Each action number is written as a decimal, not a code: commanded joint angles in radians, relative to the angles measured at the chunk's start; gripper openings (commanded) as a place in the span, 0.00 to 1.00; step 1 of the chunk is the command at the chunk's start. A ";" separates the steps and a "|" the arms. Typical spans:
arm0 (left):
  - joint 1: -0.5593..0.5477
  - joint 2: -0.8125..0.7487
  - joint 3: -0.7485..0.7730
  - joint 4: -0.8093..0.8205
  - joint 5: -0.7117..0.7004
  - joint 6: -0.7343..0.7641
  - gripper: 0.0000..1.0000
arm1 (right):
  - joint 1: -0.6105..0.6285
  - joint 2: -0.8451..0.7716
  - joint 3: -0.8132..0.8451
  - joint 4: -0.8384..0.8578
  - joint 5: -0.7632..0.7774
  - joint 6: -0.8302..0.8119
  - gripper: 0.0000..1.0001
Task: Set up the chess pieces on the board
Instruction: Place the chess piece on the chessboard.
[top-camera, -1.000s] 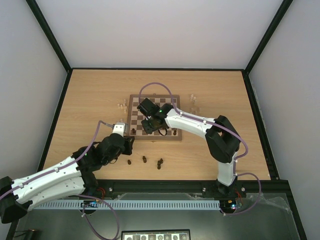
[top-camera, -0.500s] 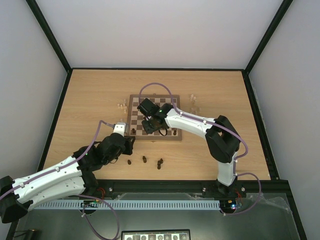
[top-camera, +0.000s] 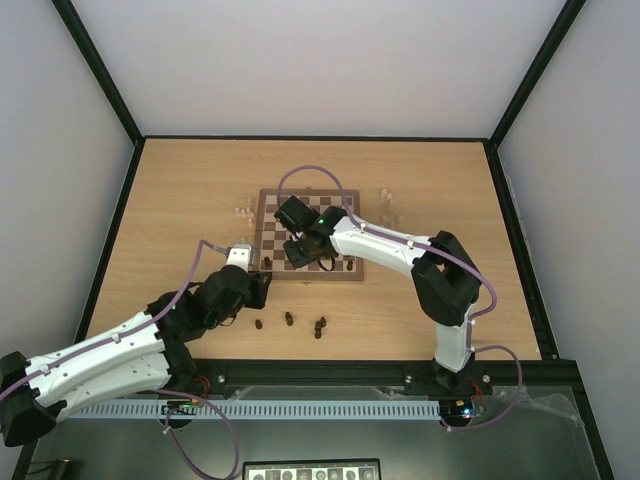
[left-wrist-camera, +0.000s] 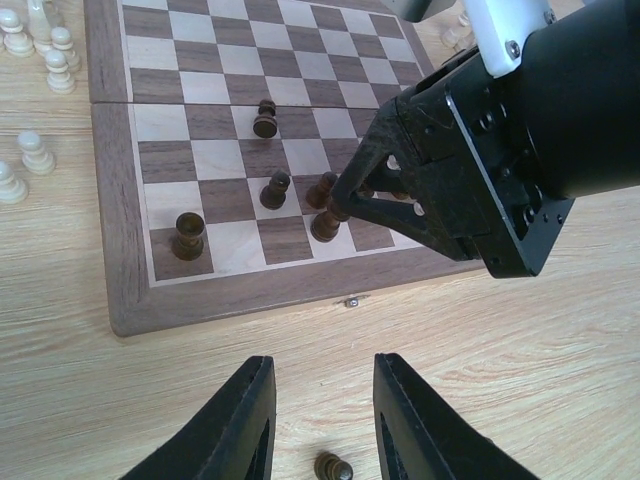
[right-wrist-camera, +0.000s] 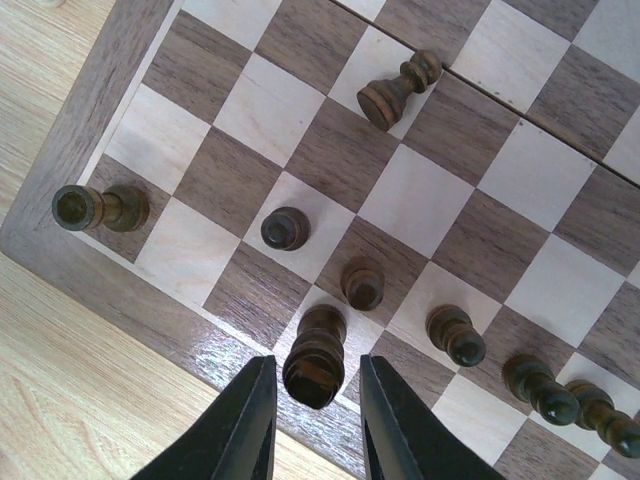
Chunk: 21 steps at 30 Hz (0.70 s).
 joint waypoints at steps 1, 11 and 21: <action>0.008 0.009 -0.008 0.024 0.008 0.008 0.29 | 0.005 -0.022 0.021 -0.065 -0.008 -0.012 0.24; 0.008 0.009 -0.011 0.027 0.010 0.007 0.29 | 0.004 -0.037 0.011 -0.071 -0.013 -0.009 0.20; 0.008 0.014 -0.012 0.033 0.011 0.010 0.29 | 0.004 -0.049 0.018 -0.084 -0.013 -0.008 0.21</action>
